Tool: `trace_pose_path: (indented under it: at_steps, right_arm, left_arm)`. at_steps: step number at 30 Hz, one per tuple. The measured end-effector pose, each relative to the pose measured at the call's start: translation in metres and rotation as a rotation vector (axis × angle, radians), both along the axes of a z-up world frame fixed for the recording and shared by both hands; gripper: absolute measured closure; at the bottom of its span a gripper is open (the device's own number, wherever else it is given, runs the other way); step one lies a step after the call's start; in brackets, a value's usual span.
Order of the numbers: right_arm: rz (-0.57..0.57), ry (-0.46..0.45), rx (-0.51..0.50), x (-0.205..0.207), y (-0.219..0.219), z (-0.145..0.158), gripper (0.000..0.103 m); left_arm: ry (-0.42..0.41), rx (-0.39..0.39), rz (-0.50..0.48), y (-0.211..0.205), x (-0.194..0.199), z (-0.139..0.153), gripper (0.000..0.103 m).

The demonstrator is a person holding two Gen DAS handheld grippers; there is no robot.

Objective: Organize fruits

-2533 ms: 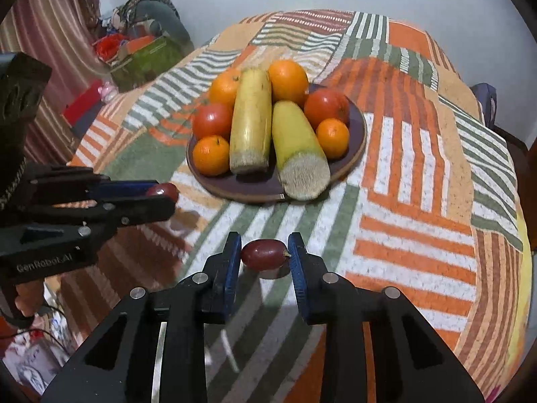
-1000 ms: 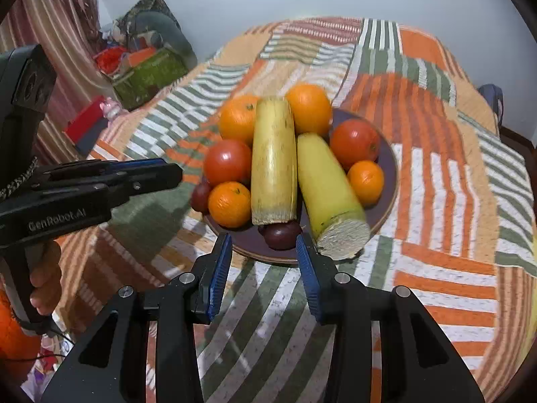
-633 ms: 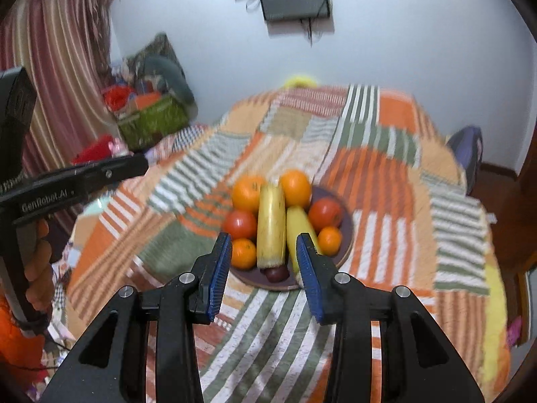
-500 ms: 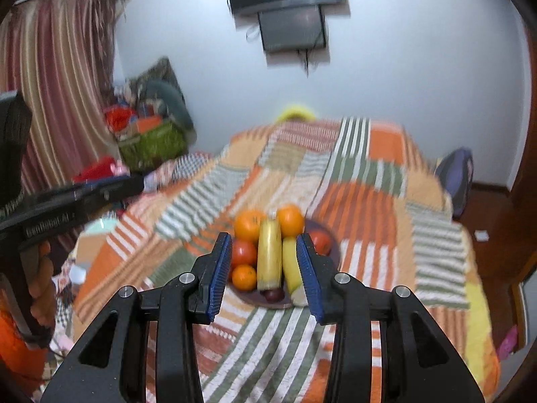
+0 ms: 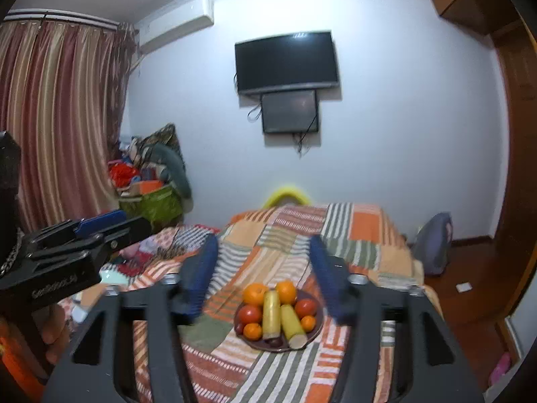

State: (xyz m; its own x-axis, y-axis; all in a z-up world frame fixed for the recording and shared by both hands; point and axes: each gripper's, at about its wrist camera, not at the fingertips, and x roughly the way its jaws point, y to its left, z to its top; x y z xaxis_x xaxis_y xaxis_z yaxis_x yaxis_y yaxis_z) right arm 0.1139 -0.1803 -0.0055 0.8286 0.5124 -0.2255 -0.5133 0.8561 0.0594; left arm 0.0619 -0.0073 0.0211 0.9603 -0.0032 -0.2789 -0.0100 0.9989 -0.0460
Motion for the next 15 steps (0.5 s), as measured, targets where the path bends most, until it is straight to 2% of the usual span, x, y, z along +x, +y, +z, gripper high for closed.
trace_pose_path:
  at_steps: [1, 4, 7, 11, 13, 15]
  right_arm:
    - [-0.013, -0.016, 0.004, -0.004, 0.000, 0.001, 0.034]
    - [-0.032, -0.041, 0.012, -0.009, 0.000, 0.003, 0.029]
    - [-0.046, -0.054, 0.014, -0.011, 0.001, 0.003, 0.019]
    - [-0.063, -0.070, 0.016, -0.016, 0.002, 0.004, 0.014]
    - [-0.073, -0.072, 0.024, -0.018, 0.001, 0.004, 0.004]
    - [-0.090, -0.079, 0.034, -0.019, 0.000, 0.004, 0.000]
  left_arm:
    - [-0.010, 0.005, 0.005, -0.001, -0.004, 0.002, 0.044]
    - [-0.044, 0.015, 0.021, -0.004, -0.016, 0.006, 0.033]
    - [-0.050, 0.011, 0.022, -0.004, -0.022, 0.008, 0.029]
    - [-0.056, 0.010, 0.029, -0.005, -0.025, 0.007, 0.021]
    - [-0.059, 0.013, 0.031, -0.005, -0.026, 0.007, 0.016]
    - [-0.064, 0.015, 0.043, -0.006, -0.028, 0.007, 0.012]
